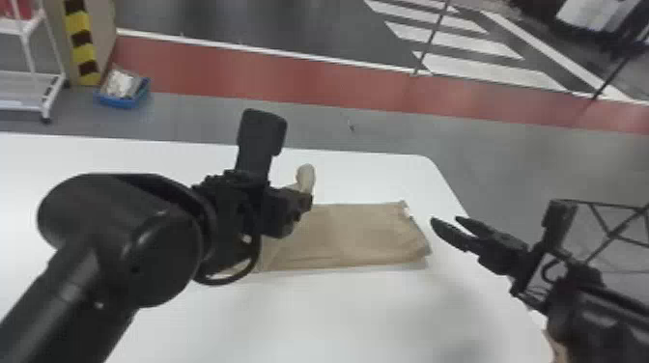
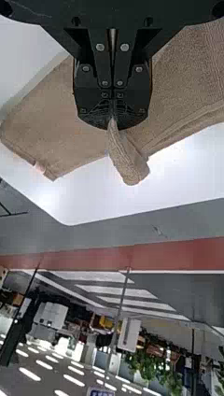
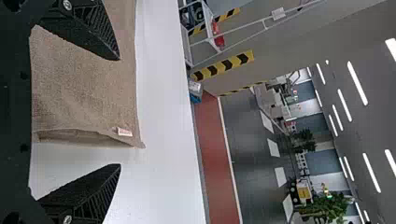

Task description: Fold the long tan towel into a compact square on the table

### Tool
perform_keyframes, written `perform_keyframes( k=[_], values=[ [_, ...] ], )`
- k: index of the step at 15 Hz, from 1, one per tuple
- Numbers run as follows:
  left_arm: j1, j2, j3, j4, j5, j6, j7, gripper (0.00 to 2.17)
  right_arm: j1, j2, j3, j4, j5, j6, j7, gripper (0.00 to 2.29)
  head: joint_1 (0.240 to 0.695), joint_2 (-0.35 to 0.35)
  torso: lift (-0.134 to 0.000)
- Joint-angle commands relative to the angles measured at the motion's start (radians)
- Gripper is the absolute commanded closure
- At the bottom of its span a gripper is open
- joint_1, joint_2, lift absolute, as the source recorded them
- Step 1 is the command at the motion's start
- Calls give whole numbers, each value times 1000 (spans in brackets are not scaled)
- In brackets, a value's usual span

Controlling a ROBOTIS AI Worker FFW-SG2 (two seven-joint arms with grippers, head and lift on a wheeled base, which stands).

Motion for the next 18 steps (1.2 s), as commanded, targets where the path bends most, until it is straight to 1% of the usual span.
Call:
perform_keyframes(
  k=[1, 4, 6, 7, 8, 9, 11, 12, 13, 14, 15, 16, 17, 18],
  values=[
    [-11, -3, -44, 82, -7, -66, 4, 1791, 9, 0, -12, -1, -3, -16, 3, 66, 695, -350, -124],
    [-11, -3, -57, 127, -9, -152, 24, 1791, 23, -3, -16, 0, -5, -34, 6, 66, 695, -350, -124],
    [-10, -3, -57, 129, -9, -164, 27, 1791, 28, -6, -22, 3, -13, -43, 6, 66, 695, -350, -124],
    [-11, -3, -58, 132, -9, -177, 22, 1666, 28, -6, -24, 3, -13, -43, 6, 66, 695, -350, -124],
    [-11, -3, -58, 147, -1, -207, -7, 856, 28, -6, -24, 5, -14, -43, 6, 66, 695, -350, -124],
    [-10, -3, -61, 171, 25, -210, -61, -2, 28, -6, -22, 5, -13, -43, 6, 66, 695, -350, -124],
    [-10, -3, -70, 213, 89, -219, -156, -2, 28, 2, -9, 3, -13, -40, 2, 66, 695, -350, -124],
    [-11, -3, -90, 230, 100, -238, -190, 26, 28, 8, 5, 0, -13, -40, -1, 66, 695, -350, -124],
    [-11, -3, -118, 234, 103, -241, -202, 29, 28, 18, 16, -9, -11, -43, -4, 63, 695, -350, -124],
    [-10, -3, -136, 239, 103, -244, -210, 33, 28, 38, 30, -27, 3, -53, -11, 60, 695, -350, -124],
    [-10, -3, -142, 239, 102, -247, -211, 33, 32, 44, 45, -38, 9, -77, -14, 60, 695, -350, -124],
    [-10, -3, -141, 233, 99, -247, -204, 33, 35, 46, 63, -47, 16, -80, -26, 63, 695, -350, -124],
    [0, -3, -132, 213, 97, -244, -202, 33, 40, 51, 79, -61, 20, -71, -54, 66, 695, -350, -124],
    [23, -3, -106, 164, 91, -235, -200, 33, 40, 61, 90, -81, 32, -37, -64, 70, 695, -350, -124]
  ],
)
